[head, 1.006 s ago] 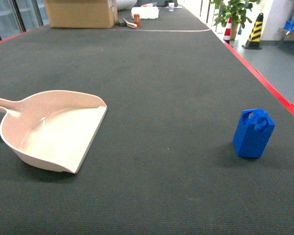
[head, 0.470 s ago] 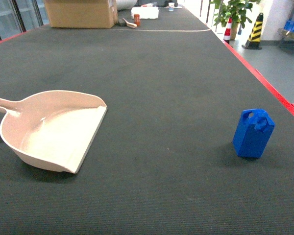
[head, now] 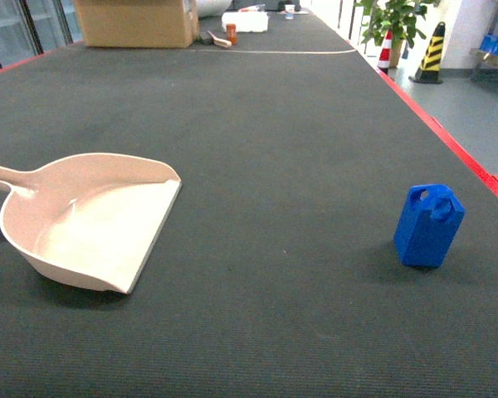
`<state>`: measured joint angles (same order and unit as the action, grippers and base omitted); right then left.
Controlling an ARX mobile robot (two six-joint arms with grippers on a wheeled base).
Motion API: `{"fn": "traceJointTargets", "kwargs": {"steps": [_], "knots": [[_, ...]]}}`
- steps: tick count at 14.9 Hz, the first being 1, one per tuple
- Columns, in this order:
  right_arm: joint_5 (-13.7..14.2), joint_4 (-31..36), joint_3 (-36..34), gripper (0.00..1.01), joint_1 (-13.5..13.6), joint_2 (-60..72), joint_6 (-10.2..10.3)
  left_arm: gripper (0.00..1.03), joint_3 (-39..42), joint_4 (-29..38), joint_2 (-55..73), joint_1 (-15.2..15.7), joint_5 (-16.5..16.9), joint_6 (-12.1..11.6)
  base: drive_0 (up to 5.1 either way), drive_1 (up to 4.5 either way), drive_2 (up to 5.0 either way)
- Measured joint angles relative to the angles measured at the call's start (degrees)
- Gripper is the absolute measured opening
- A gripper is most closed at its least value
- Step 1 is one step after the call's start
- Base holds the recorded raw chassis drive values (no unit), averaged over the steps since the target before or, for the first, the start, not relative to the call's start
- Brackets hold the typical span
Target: Place part in tray to right shelf
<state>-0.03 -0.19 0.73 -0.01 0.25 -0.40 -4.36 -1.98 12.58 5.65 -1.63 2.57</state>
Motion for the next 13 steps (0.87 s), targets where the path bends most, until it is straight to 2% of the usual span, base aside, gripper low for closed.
{"fn": "traceJointTargets", "kwargs": {"steps": [1,2,3,4,5,6,8,10,11,12,13], "knots": [[0.00,-0.09,0.00,0.98,0.00,0.00,0.00,0.98,-2.10,6.03,8.22,7.54,6.29,3.87,0.0,0.00,0.0],[0.00,-0.07,0.00,0.98,0.00,0.00,0.00,0.98,-5.53,14.05,19.08,14.69,14.99,9.55,0.0,0.00,0.0],[0.00,-0.04,0.00,0.98,0.00,0.00,0.00,0.98,-9.20,20.63,29.75,19.71,22.16,14.69,0.0,0.00,0.0],[0.00,-0.04,0.00,0.98,0.00,0.00,0.00,0.98,-13.38,25.83,40.52,22.99,27.87,19.32,0.0,0.00,0.0],[0.00,-0.07,0.00,0.98,0.00,0.00,0.00,0.98,-18.25,29.44,51.36,24.57,31.23,23.26,0.0,0.00,0.0],[0.00,-0.04,0.00,0.98,0.00,0.00,0.00,0.98,-23.39,32.50,62.31,24.74,33.88,26.69,0.0,0.00,0.0],[0.00,-0.04,0.00,0.98,0.00,0.00,0.00,0.98,-32.11,35.67,78.62,24.87,35.43,31.71,0.0,0.00,0.0],[0.00,-0.04,0.00,0.98,0.00,0.00,-0.02,0.98,-33.48,36.57,81.26,24.68,35.58,32.15,0.0,0.00,0.0],[0.00,-0.04,0.00,0.98,0.00,0.00,0.00,0.98,-35.23,37.27,84.46,24.15,35.82,33.75,0.0,0.00,0.0],[0.00,-0.07,0.00,0.98,0.00,0.00,0.00,0.98,-37.18,39.39,91.32,20.72,32.65,37.35,0.0,0.00,0.0],[0.00,-0.04,0.00,0.98,0.00,0.00,0.00,0.98,-37.18,39.80,91.17,20.11,32.70,37.51,0.0,0.00,0.0]]}}
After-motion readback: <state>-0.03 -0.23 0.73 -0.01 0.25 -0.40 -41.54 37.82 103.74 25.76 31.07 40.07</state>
